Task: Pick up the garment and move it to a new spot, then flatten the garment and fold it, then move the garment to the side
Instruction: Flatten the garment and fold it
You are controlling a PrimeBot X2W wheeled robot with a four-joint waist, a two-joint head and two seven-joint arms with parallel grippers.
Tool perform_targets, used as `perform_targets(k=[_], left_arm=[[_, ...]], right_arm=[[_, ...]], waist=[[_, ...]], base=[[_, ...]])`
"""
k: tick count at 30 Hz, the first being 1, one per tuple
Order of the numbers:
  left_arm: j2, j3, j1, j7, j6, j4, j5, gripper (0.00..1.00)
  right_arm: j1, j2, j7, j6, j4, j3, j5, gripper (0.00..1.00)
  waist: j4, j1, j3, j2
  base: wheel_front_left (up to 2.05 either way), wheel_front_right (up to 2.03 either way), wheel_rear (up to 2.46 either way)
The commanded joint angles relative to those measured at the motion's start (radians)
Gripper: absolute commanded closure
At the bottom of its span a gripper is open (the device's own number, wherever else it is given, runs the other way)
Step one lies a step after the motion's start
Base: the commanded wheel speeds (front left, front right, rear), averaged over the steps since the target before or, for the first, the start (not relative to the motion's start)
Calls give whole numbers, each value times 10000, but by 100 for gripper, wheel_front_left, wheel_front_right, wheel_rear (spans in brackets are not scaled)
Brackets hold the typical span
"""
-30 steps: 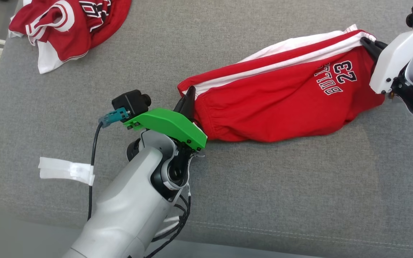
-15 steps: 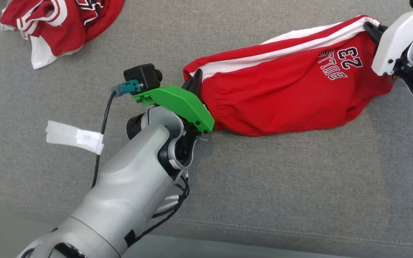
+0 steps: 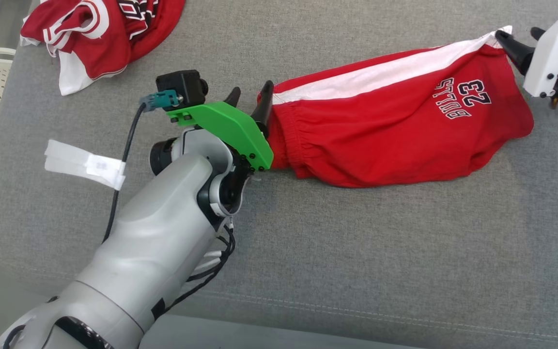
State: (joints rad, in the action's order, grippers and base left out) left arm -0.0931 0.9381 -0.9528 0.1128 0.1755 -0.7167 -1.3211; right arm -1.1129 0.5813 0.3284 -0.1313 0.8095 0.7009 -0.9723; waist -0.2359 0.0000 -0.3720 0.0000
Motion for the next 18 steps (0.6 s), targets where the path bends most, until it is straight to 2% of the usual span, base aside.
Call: perform_targets(k=[1,5,10,15,18], left_arm=[[-87,-21,-68,80,-72,97,69,0],[-364,-71,199,318,-114,438,132,0],[-718,-125,545,960,-126,995,459,0],[-1131,-250,1201,1454,252,1700,1230,0],[-1281,-648,1791,1527,490,2281,1673,0]], right_arm=[[-65,112,-100,9,-32,46,-89,0],[42,419,-335,7,-149,106,-247,0],[359,684,-1149,7,-397,3,-441,0],[1015,871,-2382,7,-459,-232,-525,0],[1578,790,-3083,7,-355,-307,-512,0]], waist=[[11,0,49,0],[70,0,189,0],[234,0,464,0],[390,0,793,0],[467,0,960,0]], base=[[0,0,0],[0,0,0],[0,0,0],[0,0,0],[0,0,0]])
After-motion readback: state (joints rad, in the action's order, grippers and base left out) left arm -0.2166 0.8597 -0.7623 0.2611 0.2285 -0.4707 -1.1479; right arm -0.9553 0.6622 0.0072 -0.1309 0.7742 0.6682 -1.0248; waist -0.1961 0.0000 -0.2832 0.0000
